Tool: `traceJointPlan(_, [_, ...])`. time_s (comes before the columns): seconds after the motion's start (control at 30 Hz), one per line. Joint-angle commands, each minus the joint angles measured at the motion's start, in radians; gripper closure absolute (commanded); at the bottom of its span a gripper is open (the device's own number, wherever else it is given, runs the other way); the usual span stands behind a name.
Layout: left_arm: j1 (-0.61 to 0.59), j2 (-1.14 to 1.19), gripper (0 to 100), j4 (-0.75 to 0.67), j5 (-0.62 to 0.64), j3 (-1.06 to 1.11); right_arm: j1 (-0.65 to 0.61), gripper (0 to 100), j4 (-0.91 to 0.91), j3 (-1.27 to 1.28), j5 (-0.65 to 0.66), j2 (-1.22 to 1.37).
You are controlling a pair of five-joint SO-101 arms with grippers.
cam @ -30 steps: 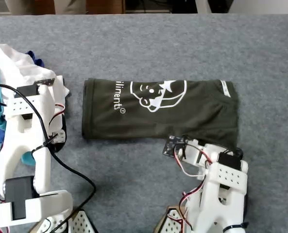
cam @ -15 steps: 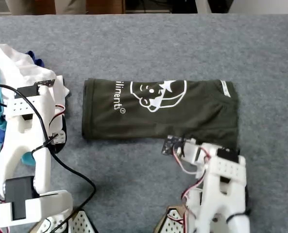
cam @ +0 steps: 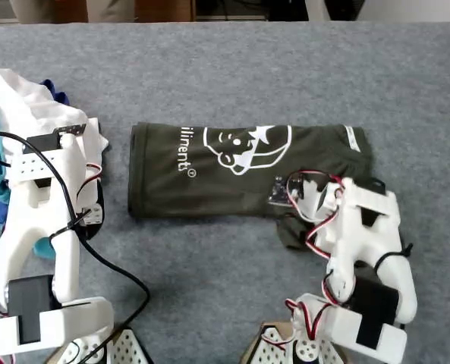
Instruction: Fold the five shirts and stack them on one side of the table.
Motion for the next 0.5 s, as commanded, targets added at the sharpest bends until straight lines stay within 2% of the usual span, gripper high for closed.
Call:
traceJointPlan(0.0, [-0.009, -0.005, 98, 0.0, -0.009, -0.009, 0.01, 99.5, 0.109, -0.128, -0.012, -0.042])
traceJointPlan(0.13, [-0.008, -0.007, 98, -0.025, -0.009, -0.012, -0.03, 99.5, 0.262, -0.321, -0.012, -0.082])
traceJointPlan(0.47, [-0.011, -0.007, 98, -0.018, -0.009, -0.025, -0.119, 99.5, 0.187, -0.716, -0.06, 0.165])
